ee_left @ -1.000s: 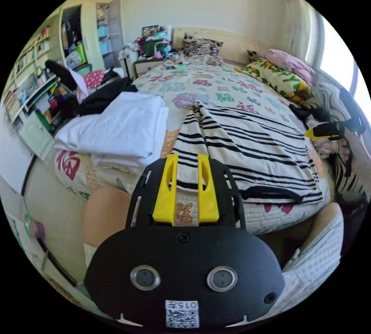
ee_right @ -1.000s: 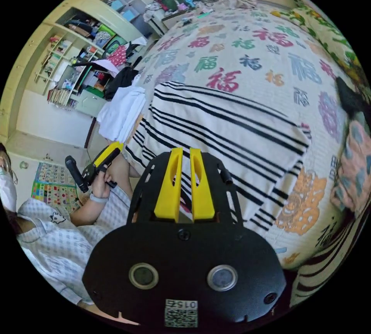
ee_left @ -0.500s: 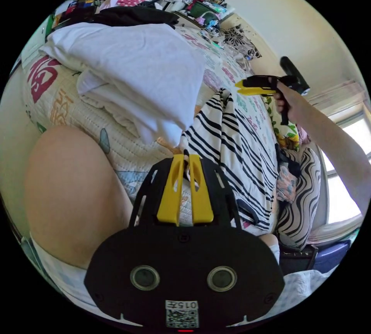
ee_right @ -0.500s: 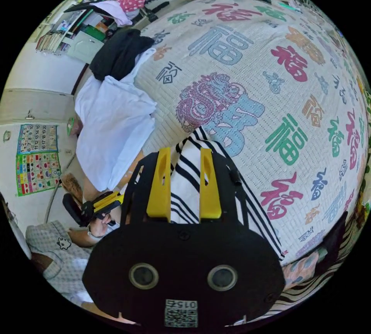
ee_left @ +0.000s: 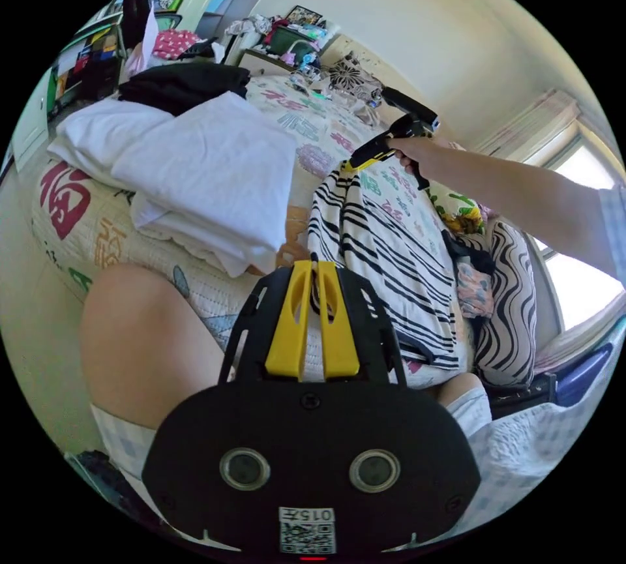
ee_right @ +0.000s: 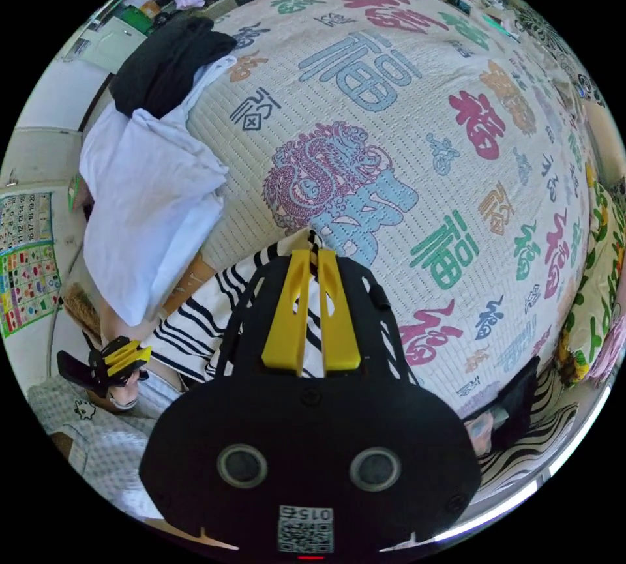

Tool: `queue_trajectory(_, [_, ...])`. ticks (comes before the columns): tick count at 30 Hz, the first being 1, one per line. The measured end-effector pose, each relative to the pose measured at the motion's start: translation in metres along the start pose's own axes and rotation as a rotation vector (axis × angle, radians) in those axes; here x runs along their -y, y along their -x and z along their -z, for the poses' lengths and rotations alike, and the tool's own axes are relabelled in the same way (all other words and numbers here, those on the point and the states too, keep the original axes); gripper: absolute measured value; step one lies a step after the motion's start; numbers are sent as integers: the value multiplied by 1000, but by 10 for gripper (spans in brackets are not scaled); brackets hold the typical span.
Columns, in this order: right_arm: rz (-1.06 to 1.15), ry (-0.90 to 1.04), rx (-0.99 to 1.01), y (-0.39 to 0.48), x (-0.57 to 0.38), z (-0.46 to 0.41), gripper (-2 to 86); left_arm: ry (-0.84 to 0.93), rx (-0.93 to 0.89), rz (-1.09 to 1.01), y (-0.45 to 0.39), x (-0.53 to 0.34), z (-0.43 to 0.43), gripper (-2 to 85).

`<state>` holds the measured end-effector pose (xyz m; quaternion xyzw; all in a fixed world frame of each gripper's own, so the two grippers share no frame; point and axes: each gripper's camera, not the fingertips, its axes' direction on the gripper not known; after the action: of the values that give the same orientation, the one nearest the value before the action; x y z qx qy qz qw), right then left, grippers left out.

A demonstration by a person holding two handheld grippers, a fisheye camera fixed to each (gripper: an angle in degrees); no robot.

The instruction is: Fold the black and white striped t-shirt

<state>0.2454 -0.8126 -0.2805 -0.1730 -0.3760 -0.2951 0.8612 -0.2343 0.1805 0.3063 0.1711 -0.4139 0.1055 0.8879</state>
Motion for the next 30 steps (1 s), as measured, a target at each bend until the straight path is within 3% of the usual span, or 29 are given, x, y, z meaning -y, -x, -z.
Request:
queue_trajectory(7, [-41,-297,262,-89,-127,74,7,-114,-45,-500,-106,-40,42,-4])
queue_trajectory(14, [-150,-545,492,-207,-297,86,7,-112,-144,-981,-247,-94,20,-4])
queue_trajectory(22, [-355,-685,723,-349,-458,15,10,30,-214,-1278,-377,-144,-64,-4])
queue_trajectory(30, [-406,-640,841,-410,-523,-32,46,217,-193,-1429,-451,-180,-144,9])
